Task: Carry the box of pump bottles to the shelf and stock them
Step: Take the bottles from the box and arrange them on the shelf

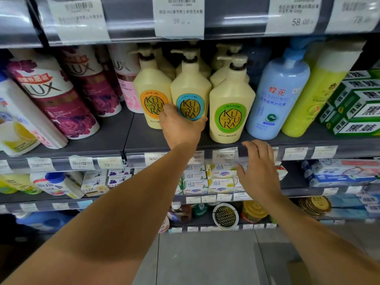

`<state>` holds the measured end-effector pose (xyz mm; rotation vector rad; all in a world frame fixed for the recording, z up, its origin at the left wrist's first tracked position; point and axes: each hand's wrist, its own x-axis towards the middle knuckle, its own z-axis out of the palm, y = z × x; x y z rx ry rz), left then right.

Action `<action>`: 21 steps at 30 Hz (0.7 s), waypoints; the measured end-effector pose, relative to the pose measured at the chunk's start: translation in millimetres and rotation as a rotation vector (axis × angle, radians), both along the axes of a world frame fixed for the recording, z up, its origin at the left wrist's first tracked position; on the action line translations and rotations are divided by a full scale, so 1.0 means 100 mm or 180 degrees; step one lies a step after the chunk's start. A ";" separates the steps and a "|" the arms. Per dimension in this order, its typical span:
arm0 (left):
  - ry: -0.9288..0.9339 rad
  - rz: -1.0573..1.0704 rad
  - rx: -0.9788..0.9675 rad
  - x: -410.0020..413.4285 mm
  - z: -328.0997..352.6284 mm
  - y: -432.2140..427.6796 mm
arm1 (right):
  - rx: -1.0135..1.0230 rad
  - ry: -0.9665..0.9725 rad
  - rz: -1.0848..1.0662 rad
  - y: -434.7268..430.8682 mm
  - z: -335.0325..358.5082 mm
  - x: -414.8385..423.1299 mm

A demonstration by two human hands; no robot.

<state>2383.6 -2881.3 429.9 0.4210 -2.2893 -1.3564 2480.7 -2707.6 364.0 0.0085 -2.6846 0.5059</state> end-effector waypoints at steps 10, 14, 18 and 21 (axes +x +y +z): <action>0.0143 -0.0124 -0.0085 0.39 0.07 -0.03 | 0.0051 -0.0424 0.0018 0.02 0.19 0.08; 0.0078 -0.1045 -0.1030 1.07 -0.01 -0.05 | -0.0280 -0.0735 -0.0086 0.03 0.35 0.43; -0.1191 -0.2343 -0.1569 1.67 -0.15 0.08 | -0.0263 -0.1391 -0.0191 0.17 0.31 1.09; -0.1690 -0.2813 -0.2062 2.09 -0.19 0.28 | -0.0415 -0.2131 -0.0405 0.33 0.20 1.68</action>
